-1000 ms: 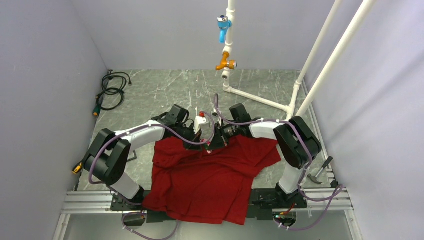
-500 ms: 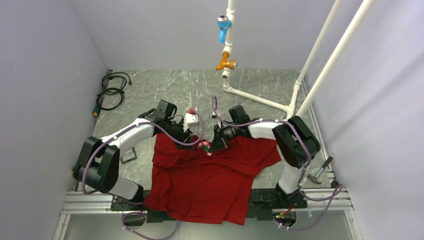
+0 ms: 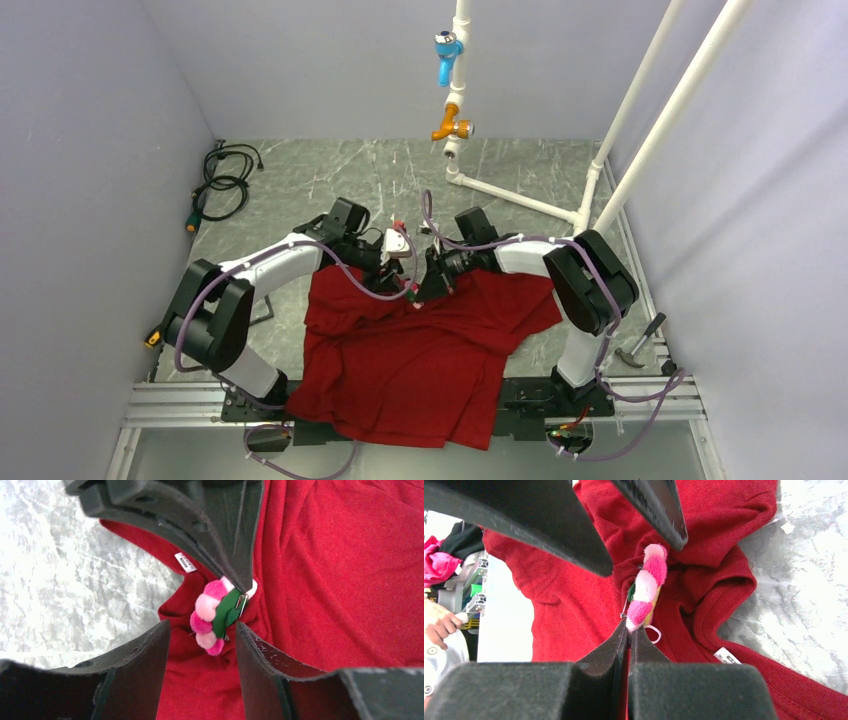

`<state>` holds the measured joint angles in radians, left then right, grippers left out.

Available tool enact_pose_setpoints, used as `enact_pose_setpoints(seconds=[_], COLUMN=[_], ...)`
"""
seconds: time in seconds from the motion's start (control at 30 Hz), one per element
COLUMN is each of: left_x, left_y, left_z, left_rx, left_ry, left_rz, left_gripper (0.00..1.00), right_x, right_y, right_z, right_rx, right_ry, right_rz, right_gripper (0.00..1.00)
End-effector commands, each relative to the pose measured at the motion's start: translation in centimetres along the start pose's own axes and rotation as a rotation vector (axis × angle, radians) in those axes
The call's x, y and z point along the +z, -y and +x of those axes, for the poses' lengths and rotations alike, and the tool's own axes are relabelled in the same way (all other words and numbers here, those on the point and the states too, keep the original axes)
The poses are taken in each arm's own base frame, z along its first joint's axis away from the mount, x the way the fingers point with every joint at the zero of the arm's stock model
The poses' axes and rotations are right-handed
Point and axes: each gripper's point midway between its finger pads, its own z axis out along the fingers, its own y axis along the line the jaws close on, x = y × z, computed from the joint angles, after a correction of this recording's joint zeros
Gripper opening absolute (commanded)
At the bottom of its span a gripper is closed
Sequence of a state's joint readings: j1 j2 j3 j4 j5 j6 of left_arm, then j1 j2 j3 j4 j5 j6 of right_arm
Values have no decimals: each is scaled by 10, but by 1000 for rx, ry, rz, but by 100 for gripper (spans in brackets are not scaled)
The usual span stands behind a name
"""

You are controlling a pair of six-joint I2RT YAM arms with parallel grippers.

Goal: Remove the brooch from the garment

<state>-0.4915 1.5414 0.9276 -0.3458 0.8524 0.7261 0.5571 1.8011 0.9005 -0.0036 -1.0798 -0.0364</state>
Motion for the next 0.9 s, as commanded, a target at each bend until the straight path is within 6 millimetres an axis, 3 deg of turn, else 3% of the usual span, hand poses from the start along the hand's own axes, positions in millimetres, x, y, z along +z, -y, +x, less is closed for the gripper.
enact_pose_setpoints(seconds=[0.0,0.27,0.47,0.7,0.87], left_x=[9,22,21,19,20], left_y=[1,10,13,13,11], left_z=[-23,-18,-14,-9,-8], left_rx=[106,129,137,173,162], left_ry=[37,-16,-49,-79,-94], left_rz=[45,96,120,128,135], left_gripper=[55,46,48,44,48], right_x=[2,1,0,0,-1], right_y=[-6,-8,-9,-10,-12], right_z=[-18,-18,-19,-20,-22], right_rx=[-87,-88,-96,-107,-115], right_ry=[20,10,12,14,24], right_rz=[-39,-46,-51,-55,-57], right_gripper=[0,0,0,0,0])
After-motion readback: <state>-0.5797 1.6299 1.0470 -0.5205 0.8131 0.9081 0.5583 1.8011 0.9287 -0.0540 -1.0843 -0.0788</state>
